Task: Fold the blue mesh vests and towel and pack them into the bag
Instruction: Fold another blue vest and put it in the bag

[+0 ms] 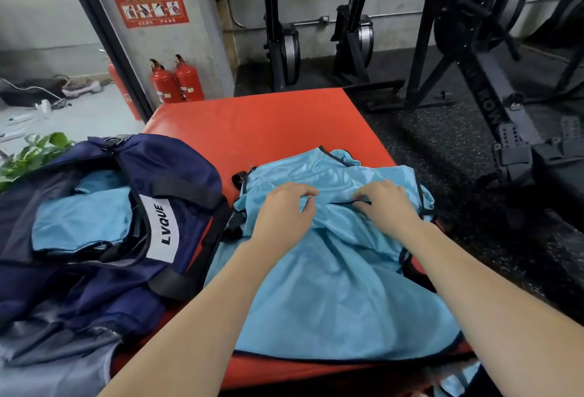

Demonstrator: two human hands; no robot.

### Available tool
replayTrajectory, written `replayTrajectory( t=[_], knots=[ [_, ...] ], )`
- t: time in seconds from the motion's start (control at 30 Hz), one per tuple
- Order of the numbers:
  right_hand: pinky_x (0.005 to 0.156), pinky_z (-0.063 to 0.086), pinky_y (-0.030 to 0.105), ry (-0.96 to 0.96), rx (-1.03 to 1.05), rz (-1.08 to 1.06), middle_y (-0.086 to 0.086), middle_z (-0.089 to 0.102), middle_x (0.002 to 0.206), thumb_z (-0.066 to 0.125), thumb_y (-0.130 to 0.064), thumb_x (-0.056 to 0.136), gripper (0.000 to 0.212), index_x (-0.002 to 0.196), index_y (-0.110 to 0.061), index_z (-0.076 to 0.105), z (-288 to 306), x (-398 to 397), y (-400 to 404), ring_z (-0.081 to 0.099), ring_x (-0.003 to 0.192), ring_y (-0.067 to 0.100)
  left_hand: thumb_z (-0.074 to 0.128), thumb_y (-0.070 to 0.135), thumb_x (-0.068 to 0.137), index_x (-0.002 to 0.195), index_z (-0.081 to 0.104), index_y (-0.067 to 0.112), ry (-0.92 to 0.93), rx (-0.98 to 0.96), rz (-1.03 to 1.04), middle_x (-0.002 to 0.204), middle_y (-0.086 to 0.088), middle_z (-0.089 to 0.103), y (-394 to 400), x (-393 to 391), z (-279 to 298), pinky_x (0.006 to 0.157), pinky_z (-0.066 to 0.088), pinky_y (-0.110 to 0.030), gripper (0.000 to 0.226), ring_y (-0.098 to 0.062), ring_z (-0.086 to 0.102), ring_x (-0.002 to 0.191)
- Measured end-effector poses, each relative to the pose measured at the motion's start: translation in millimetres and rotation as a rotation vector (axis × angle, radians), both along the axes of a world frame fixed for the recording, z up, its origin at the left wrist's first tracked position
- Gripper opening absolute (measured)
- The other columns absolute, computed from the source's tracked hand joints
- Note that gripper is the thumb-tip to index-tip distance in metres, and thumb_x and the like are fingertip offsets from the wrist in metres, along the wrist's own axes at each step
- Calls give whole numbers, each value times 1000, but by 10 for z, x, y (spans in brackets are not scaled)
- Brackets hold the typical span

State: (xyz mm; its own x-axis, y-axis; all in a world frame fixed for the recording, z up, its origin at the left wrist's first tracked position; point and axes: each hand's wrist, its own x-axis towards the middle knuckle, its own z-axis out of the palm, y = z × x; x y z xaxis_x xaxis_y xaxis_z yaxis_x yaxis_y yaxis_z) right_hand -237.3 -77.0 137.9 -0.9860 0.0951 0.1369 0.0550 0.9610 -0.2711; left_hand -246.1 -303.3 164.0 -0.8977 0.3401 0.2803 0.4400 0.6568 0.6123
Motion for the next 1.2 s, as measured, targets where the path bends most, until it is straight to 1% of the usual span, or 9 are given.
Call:
replayTrajectory(
  t=[0.13, 0.23, 0.37, 0.43, 0.6, 0.7, 0.8, 0.97, 1.2],
  knots=[
    [86, 48, 43, 151, -270, 74, -11, 71, 89, 64, -28, 94, 7, 90, -27, 70, 145, 29, -26, 62, 92, 17, 62, 26, 96, 122, 66, 25, 9, 36, -25, 125, 12, 64, 74, -10, 14, 98, 30, -10, 27, -3, 51, 122],
    [74, 45, 21, 196, -486, 224, -14, 69, 82, 66, -22, 94, 8, 89, -27, 72, 395, 200, -179, 61, 77, 3, 65, 26, 94, 133, 60, 26, 34, 49, -77, 134, 11, 59, 128, 31, 56, 102, 24, -3, 39, -3, 45, 129],
    [75, 46, 18, 186, -578, 292, -14, 72, 88, 70, -18, 92, 9, 95, -23, 77, 590, 508, -332, 64, 81, 6, 64, 17, 91, 121, 67, 28, 98, 40, -139, 120, 14, 67, 171, 121, 97, 107, 40, -36, 32, -7, 56, 118],
    [81, 49, 24, 185, -584, 285, -13, 73, 92, 71, -19, 91, 11, 97, -24, 78, 639, 647, -317, 65, 87, 10, 63, 11, 90, 110, 73, 26, 139, 65, -156, 107, 15, 72, 156, 192, 146, 101, 45, -32, 27, -4, 62, 106],
    [83, 44, 12, 208, -559, 229, -19, 72, 92, 72, -17, 90, 9, 96, -20, 78, 758, 968, -160, 63, 91, -3, 65, 9, 90, 103, 77, 18, 227, 36, -189, 98, 11, 76, -31, 314, 232, 90, 46, -16, 20, -4, 67, 93],
    [77, 39, 4, 227, -565, 188, -33, 68, 82, 73, -11, 88, 12, 94, -20, 78, 771, 1112, -59, 61, 83, -11, 67, 10, 91, 100, 78, 16, 268, 30, -150, 90, 7, 76, -275, 384, 272, 84, 36, -1, 15, -6, 64, 89],
    [75, 39, 4, 231, -530, 180, -29, 67, 81, 72, -10, 88, 15, 94, -23, 77, 766, 1226, 4, 59, 79, -10, 70, 13, 90, 101, 78, 15, 301, 12, -106, 94, 6, 76, -544, 466, 313, 83, 29, 4, 13, -6, 58, 94],
    [76, 38, 2, 244, -444, 171, -23, 66, 87, 70, -9, 89, 18, 93, -26, 73, 725, 1364, 59, 58, 85, -11, 75, 14, 87, 97, 78, 17, 314, -58, -85, 83, 10, 72, -956, 552, 287, 75, 38, -4, 11, 10, 54, 70],
    [80, 50, 32, 384, 43, 322, -15, 63, 99, 62, 7, 82, 33, 82, -24, 71, 590, 1612, 269, 64, 87, 18, 69, 11, 90, 102, 77, 22, 270, -129, -67, 97, 14, 73, -1324, 740, 152, 87, 46, -22, 17, -10, 65, 90]
  ],
)
